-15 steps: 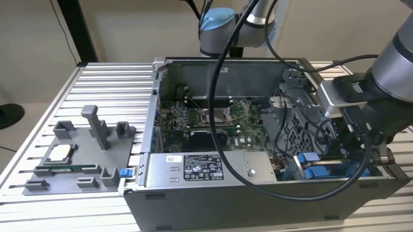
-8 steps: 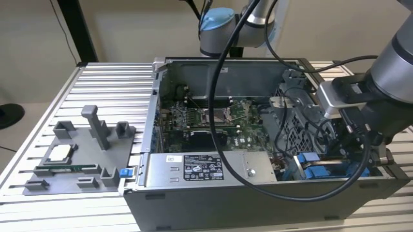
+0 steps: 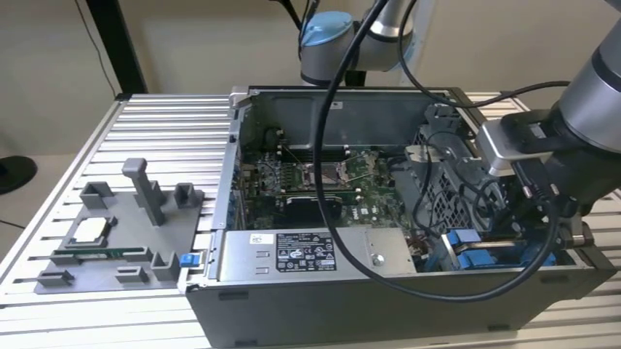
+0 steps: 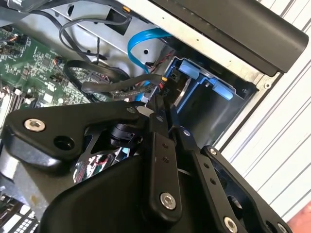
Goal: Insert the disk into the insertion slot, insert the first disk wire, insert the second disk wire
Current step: 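Insert the second disk wire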
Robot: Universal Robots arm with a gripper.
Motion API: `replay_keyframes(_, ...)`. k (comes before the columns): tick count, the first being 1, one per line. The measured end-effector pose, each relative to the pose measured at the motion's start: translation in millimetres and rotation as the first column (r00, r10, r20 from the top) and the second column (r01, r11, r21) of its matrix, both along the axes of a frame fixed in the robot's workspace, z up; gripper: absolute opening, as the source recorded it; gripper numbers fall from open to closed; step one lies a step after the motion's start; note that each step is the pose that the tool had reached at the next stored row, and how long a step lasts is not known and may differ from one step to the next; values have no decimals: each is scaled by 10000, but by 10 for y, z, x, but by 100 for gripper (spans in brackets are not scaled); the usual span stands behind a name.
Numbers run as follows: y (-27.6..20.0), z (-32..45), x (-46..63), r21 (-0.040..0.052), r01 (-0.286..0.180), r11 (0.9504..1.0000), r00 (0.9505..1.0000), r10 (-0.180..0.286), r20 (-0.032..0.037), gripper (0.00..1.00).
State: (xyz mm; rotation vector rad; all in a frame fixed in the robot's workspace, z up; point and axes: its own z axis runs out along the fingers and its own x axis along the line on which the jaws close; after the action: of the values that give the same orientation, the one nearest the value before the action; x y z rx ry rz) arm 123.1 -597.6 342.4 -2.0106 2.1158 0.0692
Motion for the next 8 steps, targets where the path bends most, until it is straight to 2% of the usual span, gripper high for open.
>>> replay_keyframes(8,1,-4,1,0,-2,10000,10000,2,13,0)
